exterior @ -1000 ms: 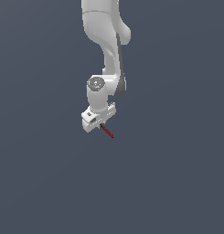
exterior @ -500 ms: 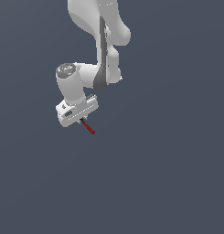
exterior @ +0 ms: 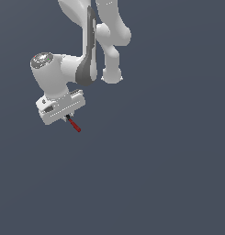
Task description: Pick up the object and move it to a goal position.
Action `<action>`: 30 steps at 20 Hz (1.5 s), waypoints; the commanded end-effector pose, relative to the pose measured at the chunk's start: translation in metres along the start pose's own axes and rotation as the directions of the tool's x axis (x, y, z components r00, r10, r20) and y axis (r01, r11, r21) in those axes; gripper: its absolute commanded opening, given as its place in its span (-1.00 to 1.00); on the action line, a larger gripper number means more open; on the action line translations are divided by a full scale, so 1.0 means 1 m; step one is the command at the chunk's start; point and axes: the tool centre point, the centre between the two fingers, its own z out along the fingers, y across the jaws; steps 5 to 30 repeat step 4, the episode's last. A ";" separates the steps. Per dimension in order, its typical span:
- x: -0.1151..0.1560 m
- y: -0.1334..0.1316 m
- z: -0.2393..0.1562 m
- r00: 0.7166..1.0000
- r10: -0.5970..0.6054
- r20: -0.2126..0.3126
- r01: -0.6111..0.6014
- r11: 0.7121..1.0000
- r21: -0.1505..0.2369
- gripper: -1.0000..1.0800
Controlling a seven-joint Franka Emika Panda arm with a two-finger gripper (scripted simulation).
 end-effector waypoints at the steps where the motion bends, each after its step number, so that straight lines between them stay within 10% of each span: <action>1: -0.002 0.005 -0.004 1.000 -0.002 0.000 0.002 1.000 0.001 -1.00; 30: -0.003 0.007 -0.005 1.000 -0.001 0.001 0.001 1.000 0.000 -1.00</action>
